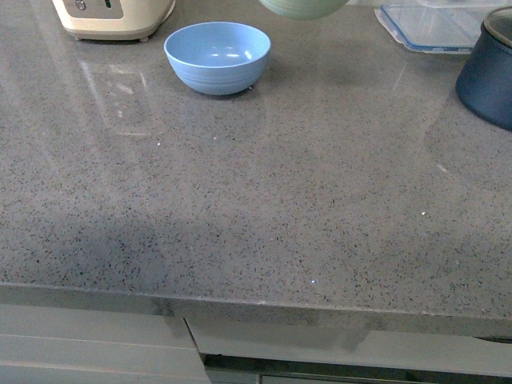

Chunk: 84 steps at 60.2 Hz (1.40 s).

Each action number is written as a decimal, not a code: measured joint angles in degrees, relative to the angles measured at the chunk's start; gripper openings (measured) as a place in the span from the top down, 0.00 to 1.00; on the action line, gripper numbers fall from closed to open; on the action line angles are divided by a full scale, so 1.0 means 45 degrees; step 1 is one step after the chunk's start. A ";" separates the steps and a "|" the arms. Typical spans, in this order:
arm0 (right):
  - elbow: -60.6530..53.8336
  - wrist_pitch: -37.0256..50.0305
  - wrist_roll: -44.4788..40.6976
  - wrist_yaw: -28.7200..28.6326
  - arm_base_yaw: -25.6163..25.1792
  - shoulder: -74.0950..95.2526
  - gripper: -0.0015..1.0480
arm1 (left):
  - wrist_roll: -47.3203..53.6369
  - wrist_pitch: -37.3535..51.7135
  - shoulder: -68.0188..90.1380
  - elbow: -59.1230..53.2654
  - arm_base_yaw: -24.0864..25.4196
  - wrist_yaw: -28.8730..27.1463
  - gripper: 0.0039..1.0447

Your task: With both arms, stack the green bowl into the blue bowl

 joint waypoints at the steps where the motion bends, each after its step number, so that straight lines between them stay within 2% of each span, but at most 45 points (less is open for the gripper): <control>1: 0.0000 0.0000 0.0000 -0.0005 0.0097 0.0000 0.99 | 0.0000 0.0000 0.0000 0.0000 0.0000 0.0000 0.06; 44: 0.0714 0.0029 0.0087 0.0364 0.1797 0.1190 0.99 | 0.0000 0.0000 0.0000 0.0000 0.0000 0.0000 0.06; 84: 0.1549 0.0160 0.0083 0.0515 0.2040 0.2166 0.99 | 0.0000 0.0000 0.0000 0.0000 0.0000 0.0000 0.06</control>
